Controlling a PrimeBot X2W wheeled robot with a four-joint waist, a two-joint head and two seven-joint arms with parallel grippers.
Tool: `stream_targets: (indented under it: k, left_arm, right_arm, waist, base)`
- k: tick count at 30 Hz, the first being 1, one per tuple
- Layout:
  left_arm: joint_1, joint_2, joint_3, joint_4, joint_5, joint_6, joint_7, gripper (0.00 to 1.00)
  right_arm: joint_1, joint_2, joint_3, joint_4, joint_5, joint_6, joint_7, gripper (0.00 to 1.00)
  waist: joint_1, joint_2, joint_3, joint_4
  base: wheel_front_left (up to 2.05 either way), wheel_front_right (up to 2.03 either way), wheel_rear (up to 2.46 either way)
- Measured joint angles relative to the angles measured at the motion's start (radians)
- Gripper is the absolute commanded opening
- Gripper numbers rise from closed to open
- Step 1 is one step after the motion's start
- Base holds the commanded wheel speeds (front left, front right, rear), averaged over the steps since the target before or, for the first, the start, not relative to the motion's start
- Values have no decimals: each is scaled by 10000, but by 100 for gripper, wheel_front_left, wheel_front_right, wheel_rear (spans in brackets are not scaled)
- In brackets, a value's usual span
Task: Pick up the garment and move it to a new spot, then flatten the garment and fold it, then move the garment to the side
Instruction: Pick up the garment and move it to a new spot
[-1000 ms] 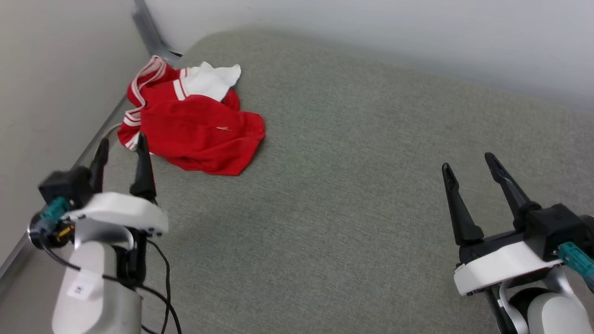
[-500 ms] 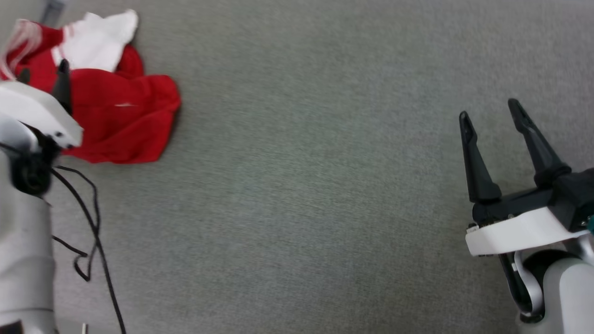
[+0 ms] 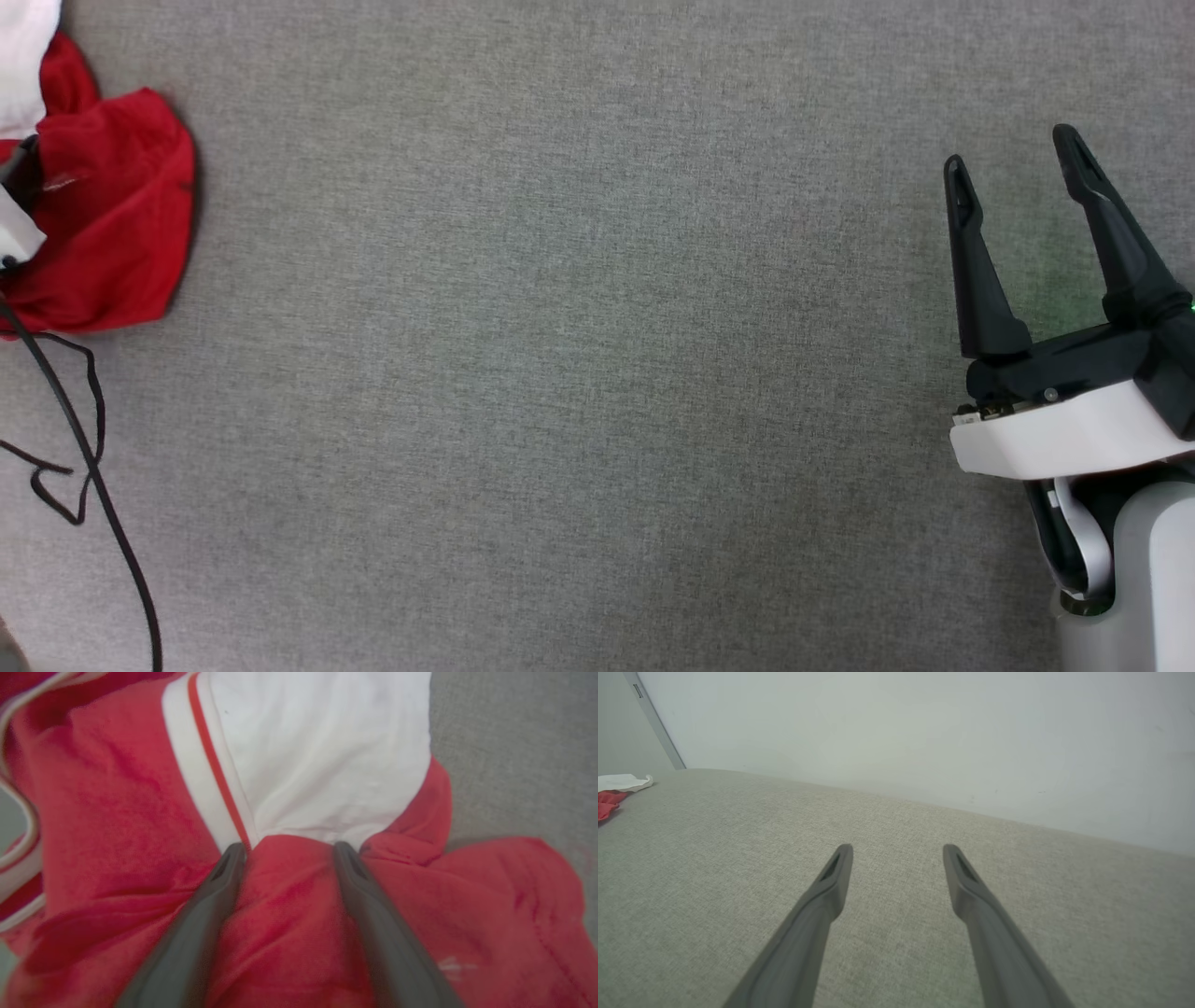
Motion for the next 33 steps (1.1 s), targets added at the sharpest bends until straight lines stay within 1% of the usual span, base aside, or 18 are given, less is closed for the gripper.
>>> stream_targets:
  k: [5,6,7,10,13,15,17,21,25,29,33]
  left_arm:
    - [-346,169,-71,443,-178,-19,926,100]
    - [-355,186,-77,466,-178,-15,974,62]
    - [-355,184,-73,477,-196,-12,974,0]
    - [-324,182,-115,594,-263,0,1012,0]
    - [-166,161,-169,633,-222,27,665,0]
    - [8,150,-282,573,-33,142,150,0]
    - [221,8,-261,523,4,284,-453,0]
    - [614,-173,-261,401,142,510,-1881,0]
    - [1095,-282,-297,247,360,625,-3170,0]
    - [1441,-397,-449,-61,552,704,-4153,0]
    - [1820,-598,-675,-552,755,761,-4869,0]
  right_arm:
    - [-13,-40,-27,-142,-25,0,10,100]
    - [-13,-40,-25,-188,-42,0,10,100]
    - [-13,-40,-21,-213,-46,0,10,100]
    - [-12,-35,-21,-228,-71,0,-21,100]
    - [7,-6,-58,-190,-69,0,-79,100]
    - [63,31,-92,-125,-63,0,-128,100]
    - [200,75,-178,-15,-10,0,-198,100]
    - [517,196,-314,278,134,0,-380,100]
    - [881,270,-454,506,293,0,-531,100]
    - [1254,303,-681,654,424,0,-591,100]
    - [1632,313,-863,763,744,0,-612,100]
  waist:
    - [-1,0,167,-60]
    - [-2,0,162,-58]
    - [-2,0,152,-59]
    - [-1,0,18,-62]
    - [-1,0,-197,-48]
    - [0,0,-395,-36]
    - [0,0,-646,-18]
    - [-1,0,-1284,12]
    - [-1,0,-2047,23]
    - [-2,0,-2813,20]
    - [-2,0,-3523,9]
  base:
    - [0,0,0]
    - [0,0,0]
    - [0,0,0]
    - [0,0,0]
    - [0,0,0]
    - [0,0,0]
    - [0,0,0]
    - [0,0,0]
    - [0,0,0]
    - [0,0,0]
    - [0,0,0]
